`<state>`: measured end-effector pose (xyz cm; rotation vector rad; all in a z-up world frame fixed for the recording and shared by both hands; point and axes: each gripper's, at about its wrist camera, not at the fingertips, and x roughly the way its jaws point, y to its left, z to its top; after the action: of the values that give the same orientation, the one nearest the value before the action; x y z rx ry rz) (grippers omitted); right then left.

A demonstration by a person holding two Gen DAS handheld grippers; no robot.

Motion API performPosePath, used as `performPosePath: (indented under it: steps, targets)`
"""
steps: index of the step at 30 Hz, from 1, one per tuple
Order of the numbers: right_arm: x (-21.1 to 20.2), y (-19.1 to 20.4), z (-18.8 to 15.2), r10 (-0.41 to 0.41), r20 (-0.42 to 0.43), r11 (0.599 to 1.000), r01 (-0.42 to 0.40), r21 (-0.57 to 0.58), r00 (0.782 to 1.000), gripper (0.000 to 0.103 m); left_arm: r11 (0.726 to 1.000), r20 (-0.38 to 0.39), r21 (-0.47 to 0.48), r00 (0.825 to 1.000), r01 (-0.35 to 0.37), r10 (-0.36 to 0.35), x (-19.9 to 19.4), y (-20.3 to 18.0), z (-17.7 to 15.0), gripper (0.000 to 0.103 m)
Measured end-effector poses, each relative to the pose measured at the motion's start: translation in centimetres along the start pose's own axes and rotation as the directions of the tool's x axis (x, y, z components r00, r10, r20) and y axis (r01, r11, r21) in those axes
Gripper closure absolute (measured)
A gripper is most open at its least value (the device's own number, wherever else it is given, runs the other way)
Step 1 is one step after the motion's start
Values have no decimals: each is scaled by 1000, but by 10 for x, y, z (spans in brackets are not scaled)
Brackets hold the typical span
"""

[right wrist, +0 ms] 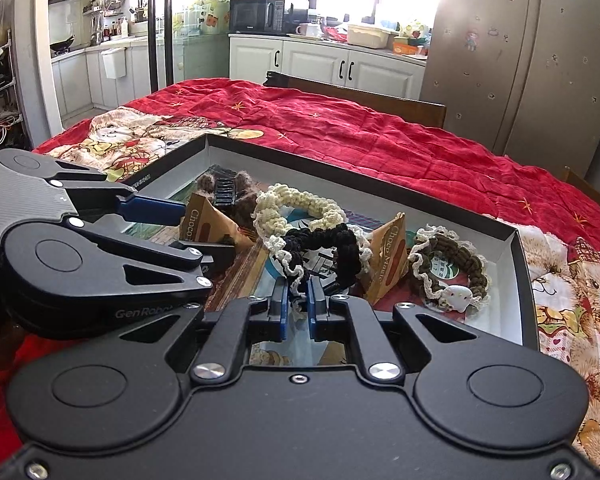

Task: Organize objects
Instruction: 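Lower into the box and open both tools, releasing the scrunchie and paper packet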

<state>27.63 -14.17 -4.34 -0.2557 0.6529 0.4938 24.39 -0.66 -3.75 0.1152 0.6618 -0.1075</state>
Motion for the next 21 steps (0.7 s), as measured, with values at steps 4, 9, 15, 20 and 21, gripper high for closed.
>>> performPosePath:
  steps: [4,9,15,20,21]
  targets:
    - [0,0,0,1,-1,1000,-1,0,1000,93,1000,0,0,1000,0,0,0,0,0,49]
    - [0,2,-1,0,-2,1000,0,-2,1000,92,1000,-2,-1,1000,1,-1,0,0,0,49]
    - [-1,2,-1,-3,2,1000,3,0,1000,90,1000,-4,-4,1000,4,-4,-2,1,0,39]
    - [-3,-1,0,-4,10,1000,4,9,1000,88,1000,0,-5,1000,1,-1,-5,1,2,35]
    - [-4,-2,0,-4,11,1000,4,9,1000,88,1000,1,-4,1000,-1,1,-6,1,2,35]
